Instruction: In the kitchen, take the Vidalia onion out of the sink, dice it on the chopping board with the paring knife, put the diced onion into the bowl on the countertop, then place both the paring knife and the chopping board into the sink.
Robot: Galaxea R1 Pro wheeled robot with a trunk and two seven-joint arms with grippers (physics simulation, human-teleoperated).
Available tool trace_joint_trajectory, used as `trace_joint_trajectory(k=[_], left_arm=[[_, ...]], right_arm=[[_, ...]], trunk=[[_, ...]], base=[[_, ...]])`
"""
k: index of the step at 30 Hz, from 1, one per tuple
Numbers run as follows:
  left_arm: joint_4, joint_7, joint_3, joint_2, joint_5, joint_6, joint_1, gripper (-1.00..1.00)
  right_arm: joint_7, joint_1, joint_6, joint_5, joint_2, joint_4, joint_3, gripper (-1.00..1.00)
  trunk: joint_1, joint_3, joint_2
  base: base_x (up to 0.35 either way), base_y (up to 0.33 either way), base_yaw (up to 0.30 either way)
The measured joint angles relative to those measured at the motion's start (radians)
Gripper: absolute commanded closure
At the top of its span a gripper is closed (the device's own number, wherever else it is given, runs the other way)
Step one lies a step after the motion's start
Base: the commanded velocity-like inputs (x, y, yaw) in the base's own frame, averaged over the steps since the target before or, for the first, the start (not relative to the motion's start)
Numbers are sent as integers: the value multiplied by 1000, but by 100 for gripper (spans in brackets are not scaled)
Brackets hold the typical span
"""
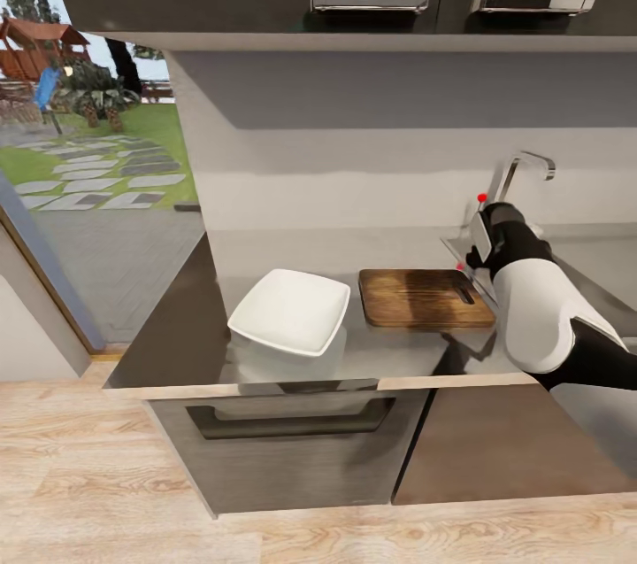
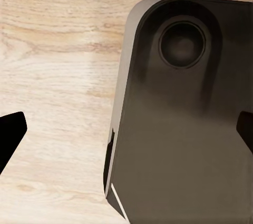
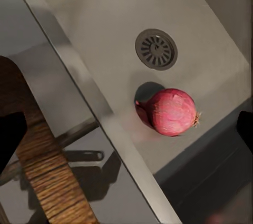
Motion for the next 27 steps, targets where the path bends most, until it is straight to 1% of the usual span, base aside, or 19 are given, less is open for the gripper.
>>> trace_joint_trajectory(k=[4,8,27], left_arm=[[0,0,0,0,0,0,0,-100],[0,0,0,-1,0,0,0,-100],[0,0,0,-2,0,0,0,-100]], right_arm=[[2,0,1,0,4,-46,-1,-100],[2,0,1,-1,12,-79,-1,-100],[2,0,1,-1,17,-89,2,-100]], trunk=[[0,0,0],[0,0,0],[1,0,0]], base=[[-25,0,0],[-197,0,0],[-328,0,0]])
